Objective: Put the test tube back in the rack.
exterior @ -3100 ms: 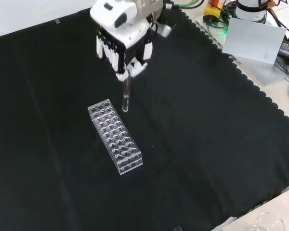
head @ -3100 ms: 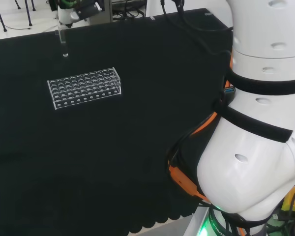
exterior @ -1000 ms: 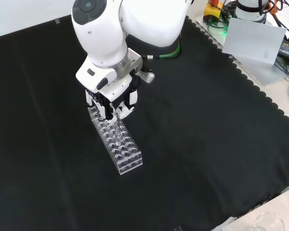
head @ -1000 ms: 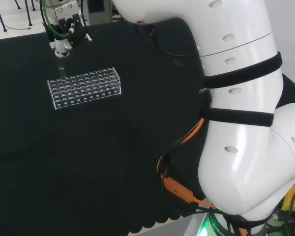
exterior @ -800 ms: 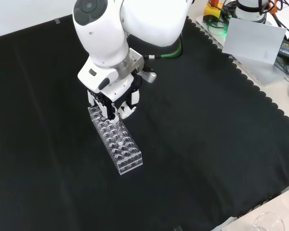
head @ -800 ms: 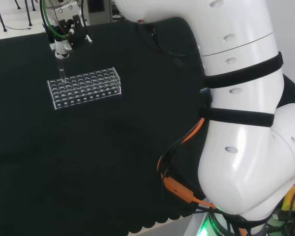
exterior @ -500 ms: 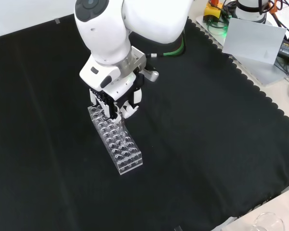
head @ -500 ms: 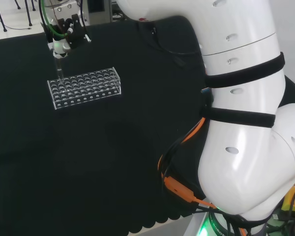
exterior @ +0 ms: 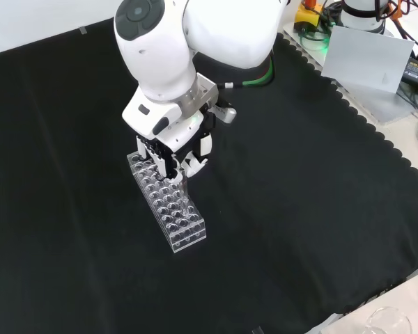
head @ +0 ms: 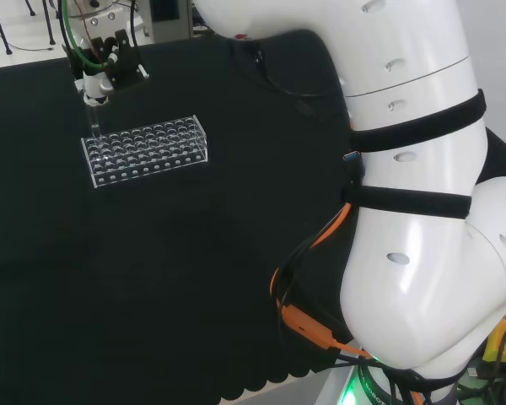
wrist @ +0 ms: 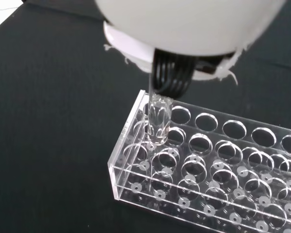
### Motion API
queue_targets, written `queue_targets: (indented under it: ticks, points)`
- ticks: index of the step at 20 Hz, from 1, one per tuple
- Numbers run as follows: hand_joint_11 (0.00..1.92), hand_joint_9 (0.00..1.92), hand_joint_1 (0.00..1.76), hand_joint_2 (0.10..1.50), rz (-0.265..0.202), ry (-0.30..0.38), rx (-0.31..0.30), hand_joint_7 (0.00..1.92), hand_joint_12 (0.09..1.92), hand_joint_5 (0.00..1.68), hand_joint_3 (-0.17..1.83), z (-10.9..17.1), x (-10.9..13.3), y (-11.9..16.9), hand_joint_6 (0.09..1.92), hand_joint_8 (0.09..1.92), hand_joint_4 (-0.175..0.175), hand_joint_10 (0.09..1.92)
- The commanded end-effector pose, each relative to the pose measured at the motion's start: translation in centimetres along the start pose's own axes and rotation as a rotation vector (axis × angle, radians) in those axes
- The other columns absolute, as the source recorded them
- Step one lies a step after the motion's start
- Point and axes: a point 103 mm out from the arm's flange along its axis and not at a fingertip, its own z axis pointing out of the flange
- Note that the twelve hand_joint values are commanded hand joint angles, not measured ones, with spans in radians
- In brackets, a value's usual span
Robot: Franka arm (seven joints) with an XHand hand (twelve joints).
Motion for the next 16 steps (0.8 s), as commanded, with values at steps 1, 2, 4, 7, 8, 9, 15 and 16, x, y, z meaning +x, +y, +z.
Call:
queue_targets:
  ticks: [1,2,4,7,8,9,15,16]
  points:
    - [1.20,1.57,1.35,0.42,0.007,-0.003,0.003,1.54,1.19,1.47,0.93,0.4,-0.2,0.1,0.39,0.36,-0.175,0.83]
    - [1.20,1.57,1.35,0.42,0.008,-0.004,0.003,1.54,1.19,1.47,0.93,0.4,-0.3,0.1,0.39,0.36,-0.175,0.83]
    - [1.20,1.57,1.35,0.42,0.010,-0.001,0.003,1.54,1.19,1.47,0.93,0.4,-0.4,0.2,0.39,0.36,-0.175,0.83]
    - [1.20,1.57,1.35,0.42,0.015,0.007,0.004,1.54,1.19,1.47,0.93,0.4,-0.6,0.3,0.39,0.36,-0.175,0.83]
    - [1.20,1.57,1.35,0.42,0.016,0.012,0.006,1.54,1.19,1.47,0.93,0.4,-0.7,0.3,0.39,0.36,-0.175,0.83]
    - [1.20,1.57,1.35,0.42,0.017,0.020,0.007,1.54,1.19,1.47,0.93,0.4,-1.0,0.5,0.39,0.36,-0.175,0.83]
    - [1.20,1.57,1.35,0.42,0.022,0.002,0.006,1.54,1.19,1.48,0.93,0.6,-1.5,0.7,0.39,0.35,-0.175,0.83]
    - [1.20,1.57,1.35,0.42,0.022,0.000,0.007,1.54,1.19,1.48,0.93,0.8,-1.4,0.7,0.39,0.35,-0.175,0.83]
